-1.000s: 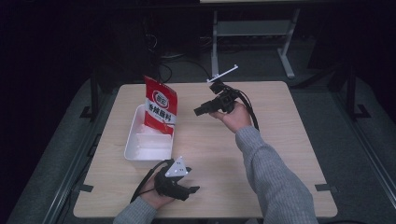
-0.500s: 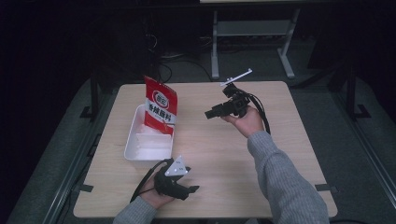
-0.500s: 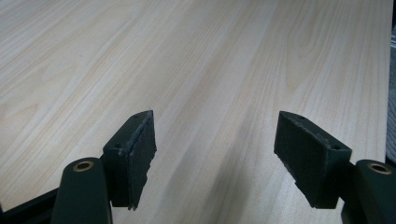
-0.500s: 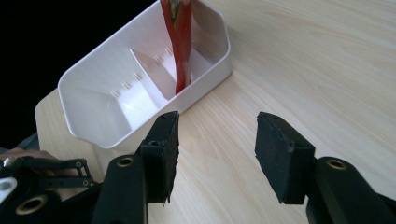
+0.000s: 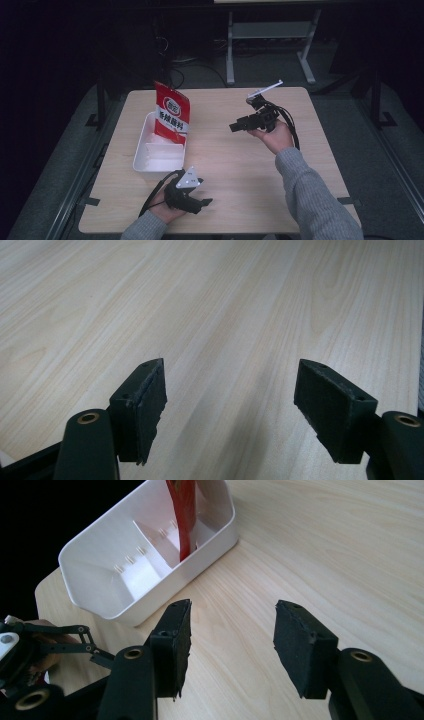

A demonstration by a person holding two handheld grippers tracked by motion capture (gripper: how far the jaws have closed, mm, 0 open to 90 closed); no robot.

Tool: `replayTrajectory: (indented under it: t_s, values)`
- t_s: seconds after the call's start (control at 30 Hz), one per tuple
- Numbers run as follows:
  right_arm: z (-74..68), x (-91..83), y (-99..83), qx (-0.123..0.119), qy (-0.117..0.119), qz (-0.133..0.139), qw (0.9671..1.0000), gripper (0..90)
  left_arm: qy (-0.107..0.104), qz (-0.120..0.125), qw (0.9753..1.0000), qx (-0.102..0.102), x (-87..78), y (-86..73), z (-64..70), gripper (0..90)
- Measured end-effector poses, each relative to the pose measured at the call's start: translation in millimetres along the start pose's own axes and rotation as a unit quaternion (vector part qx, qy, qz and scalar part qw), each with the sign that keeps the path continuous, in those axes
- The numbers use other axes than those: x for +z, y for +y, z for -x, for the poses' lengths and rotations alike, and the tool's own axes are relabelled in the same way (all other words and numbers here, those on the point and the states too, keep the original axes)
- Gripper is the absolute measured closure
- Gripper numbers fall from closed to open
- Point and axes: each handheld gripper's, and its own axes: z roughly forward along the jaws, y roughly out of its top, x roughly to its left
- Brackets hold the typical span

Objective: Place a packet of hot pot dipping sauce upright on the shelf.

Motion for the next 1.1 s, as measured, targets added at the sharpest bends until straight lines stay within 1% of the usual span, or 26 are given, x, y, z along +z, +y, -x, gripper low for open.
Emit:
replayTrajectory:
  t_s: [0.47,0.87,1.1]
  values:
    - [7.3,-12.8,-26.2,0.012,-0.004,0.004,0.9999,47.4,0.001,-0.001,1.0,-0.001,-0.4,-0.1,0.1,28.5]
    - [15.8,-31.9,-60.2,0.028,-0.007,0.015,0.9995,46.8,0.002,-0.002,1.0,0.002,0.1,0.3,0.5,28.5]
    - [20.9,-43.4,-83.3,0.043,-0.011,0.019,0.9988,46.7,0.002,-0.003,1.0,0.002,0.5,0.3,0.7,28.4]
